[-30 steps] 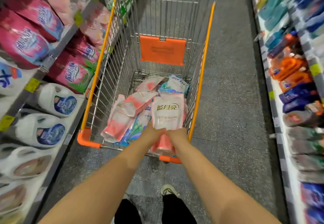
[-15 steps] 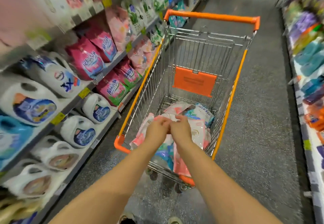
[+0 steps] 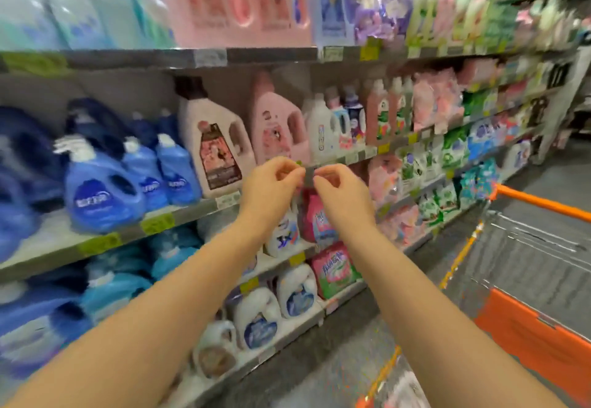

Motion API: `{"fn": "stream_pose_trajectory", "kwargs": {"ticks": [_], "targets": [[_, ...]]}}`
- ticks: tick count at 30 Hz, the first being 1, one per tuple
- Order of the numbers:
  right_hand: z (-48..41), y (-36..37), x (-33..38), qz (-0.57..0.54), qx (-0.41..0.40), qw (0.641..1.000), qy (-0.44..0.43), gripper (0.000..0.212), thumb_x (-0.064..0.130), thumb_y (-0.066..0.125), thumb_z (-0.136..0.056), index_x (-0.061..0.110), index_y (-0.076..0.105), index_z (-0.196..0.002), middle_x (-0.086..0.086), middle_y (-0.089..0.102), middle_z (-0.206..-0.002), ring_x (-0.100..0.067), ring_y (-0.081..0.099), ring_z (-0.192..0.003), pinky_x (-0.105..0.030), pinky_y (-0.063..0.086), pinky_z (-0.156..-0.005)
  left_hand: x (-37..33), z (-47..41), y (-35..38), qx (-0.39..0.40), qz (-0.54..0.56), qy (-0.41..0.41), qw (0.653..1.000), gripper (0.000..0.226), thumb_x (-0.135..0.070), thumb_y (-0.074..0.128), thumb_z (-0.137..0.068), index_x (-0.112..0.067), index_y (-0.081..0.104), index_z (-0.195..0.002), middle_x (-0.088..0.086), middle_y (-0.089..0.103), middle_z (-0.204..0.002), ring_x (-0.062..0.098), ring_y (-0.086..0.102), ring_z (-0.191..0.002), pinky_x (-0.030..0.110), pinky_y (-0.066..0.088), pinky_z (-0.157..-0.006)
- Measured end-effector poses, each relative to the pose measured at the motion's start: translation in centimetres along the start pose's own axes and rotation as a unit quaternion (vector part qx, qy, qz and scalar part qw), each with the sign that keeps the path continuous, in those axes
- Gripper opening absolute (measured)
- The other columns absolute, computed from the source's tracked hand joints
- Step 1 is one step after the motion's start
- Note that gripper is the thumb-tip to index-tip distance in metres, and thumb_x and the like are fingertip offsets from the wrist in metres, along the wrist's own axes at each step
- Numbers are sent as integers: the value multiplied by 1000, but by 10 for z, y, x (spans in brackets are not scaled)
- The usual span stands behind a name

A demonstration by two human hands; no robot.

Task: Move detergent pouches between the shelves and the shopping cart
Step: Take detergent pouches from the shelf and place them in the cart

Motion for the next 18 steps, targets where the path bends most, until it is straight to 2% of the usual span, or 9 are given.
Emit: {"fn": "stream_pose_trajectory", "kwargs": {"ticks": [1, 3, 4, 5, 8, 11, 13, 16, 18], "targets": [[-13, 19, 19, -5, 10, 1000, -25, 8, 24, 52, -91, 26, 59, -96, 10, 58, -90, -11, 54, -90, -25, 38, -73, 1, -17, -27, -22, -17, 16, 999, 19, -16, 59, -86, -24, 60, -69, -7, 60, -62, 13, 59, -64, 30, 50, -73], [-37, 58, 58, -7, 32, 997, -70, 7, 26, 51, -92, 28, 58, -92, 10, 59, -88, -11, 54, -88, -25, 36, -68, 2, -46, -80, -59, -56, 49, 995, 17, -20, 59, -85, -25, 61, -70, -12, 60, -61, -1, 56, -60, 18, 46, -68], [-48, 77, 76, -11, 42, 995, -94, 8, 27, 51, -92, 28, 59, -90, 9, 60, -87, -12, 55, -89, -26, 38, -68, 3, -59, -105, -74, -74, 61, 993, 20, -21, 59, -86, -28, 60, -67, -13, 59, -60, -6, 55, -58, 13, 43, -65], [-62, 100, 97, -23, 48, 991, -119, 10, 26, 51, -93, 27, 60, -89, 8, 61, -86, -14, 57, -90, -28, 40, -71, 5, -75, -135, -88, -92, 75, 989, 23, -22, 59, -86, -29, 59, -65, -13, 60, -60, -6, 55, -58, 13, 43, -65], [-101, 147, 144, -58, 50, 984, -159, 14, 23, 53, -91, 21, 65, -85, 6, 65, -80, -17, 62, -89, -31, 46, -78, 10, -119, -208, -107, -136, 89, 981, 26, -25, 60, -85, -28, 58, -60, -11, 62, -55, 9, 60, -62, 31, 51, -76], [-148, 189, 184, -94, 59, 977, -183, 19, 22, 56, -89, 24, 63, -71, 7, 66, -71, -22, 66, -84, -39, 54, -78, 14, -168, -279, -127, -171, 101, 972, 24, -30, 62, -83, -27, 57, -60, -11, 64, -53, 15, 62, -63, 36, 51, -78], [-179, 211, 209, -38, 70, 974, -212, 16, 23, 54, -90, 24, 60, -75, 5, 68, -77, -21, 62, -82, -33, 49, -78, 16, -197, -317, -137, -203, 105, 964, 23, -28, 61, -86, -28, 56, -64, -8, 64, -59, 12, 59, -60, 29, 49, -71], [-228, 237, 241, 27, 67, 962, -264, 9, 20, 52, -89, 25, 60, -88, -5, 69, -95, -24, 60, -92, -35, 46, -83, 20, -239, -361, -138, -266, 95, 949, 19, -27, 58, -89, -26, 55, -69, -10, 62, -61, -4, 55, -48, 10, 42, -55], [-264, 255, 258, 78, 63, 951, -293, 14, 17, 51, -88, 24, 62, -93, -6, 68, -100, -24, 58, -94, -31, 43, -79, 26, -268, -381, -130, -312, 76, 938, 14, -28, 56, -90, -23, 58, -76, -6, 64, -66, 3, 59, -56, 17, 45, -62]]}}
Point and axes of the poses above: each hand's wrist, its own z-axis away from the middle knuckle, its own y-axis out of the palm, x = y × z, the point moved 3 cm from there along -z, towards the middle knuckle
